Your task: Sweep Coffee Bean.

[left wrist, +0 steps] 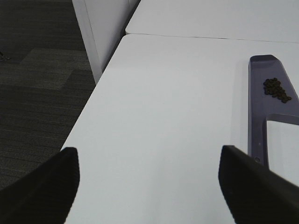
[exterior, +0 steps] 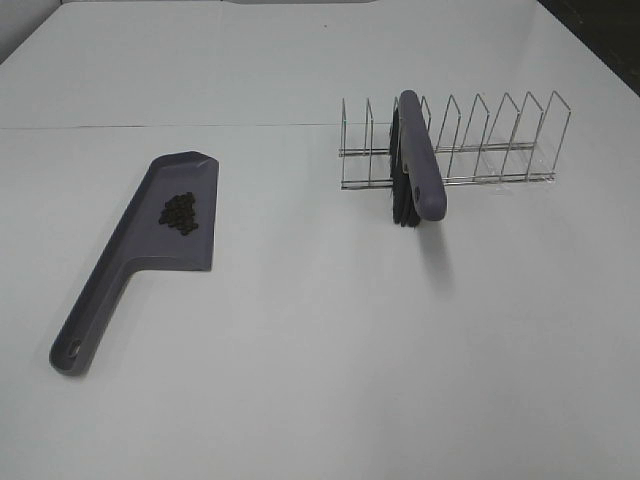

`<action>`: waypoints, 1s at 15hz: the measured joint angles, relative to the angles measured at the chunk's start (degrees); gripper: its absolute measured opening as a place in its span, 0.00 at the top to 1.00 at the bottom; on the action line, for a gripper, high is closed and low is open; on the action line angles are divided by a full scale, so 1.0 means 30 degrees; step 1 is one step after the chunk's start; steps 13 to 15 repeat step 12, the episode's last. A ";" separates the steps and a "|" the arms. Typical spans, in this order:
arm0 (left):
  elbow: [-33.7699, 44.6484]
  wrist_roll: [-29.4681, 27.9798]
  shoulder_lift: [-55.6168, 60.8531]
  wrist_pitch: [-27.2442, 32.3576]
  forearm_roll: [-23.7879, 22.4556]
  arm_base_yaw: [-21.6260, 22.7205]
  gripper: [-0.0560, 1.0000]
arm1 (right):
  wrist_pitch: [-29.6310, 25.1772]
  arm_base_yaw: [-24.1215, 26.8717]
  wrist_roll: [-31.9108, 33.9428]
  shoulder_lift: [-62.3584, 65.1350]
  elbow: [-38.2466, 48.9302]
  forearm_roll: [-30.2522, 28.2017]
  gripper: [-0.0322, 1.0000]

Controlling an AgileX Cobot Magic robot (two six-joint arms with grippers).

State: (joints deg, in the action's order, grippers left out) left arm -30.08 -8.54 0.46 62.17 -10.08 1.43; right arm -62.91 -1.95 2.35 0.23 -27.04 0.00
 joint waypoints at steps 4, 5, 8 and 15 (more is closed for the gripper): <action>0.0000 0.0019 0.0000 0.0000 0.0000 0.0000 0.24 | 0.0000 0.0000 0.0000 0.0000 0.0000 0.0000 0.23; 0.0000 0.0019 0.0000 0.0000 0.0000 0.0000 0.24 | 0.0000 0.0000 0.0000 0.0000 0.0000 0.0000 0.23; 0.0000 0.0019 0.0000 0.0000 0.0000 0.0000 0.24 | 0.0000 0.0000 0.0000 0.0000 0.0000 0.0000 0.23; 0.0000 0.0000 0.0000 0.0000 0.0000 0.0000 0.24 | 0.0000 0.0000 0.0000 0.0000 0.0000 0.0000 0.23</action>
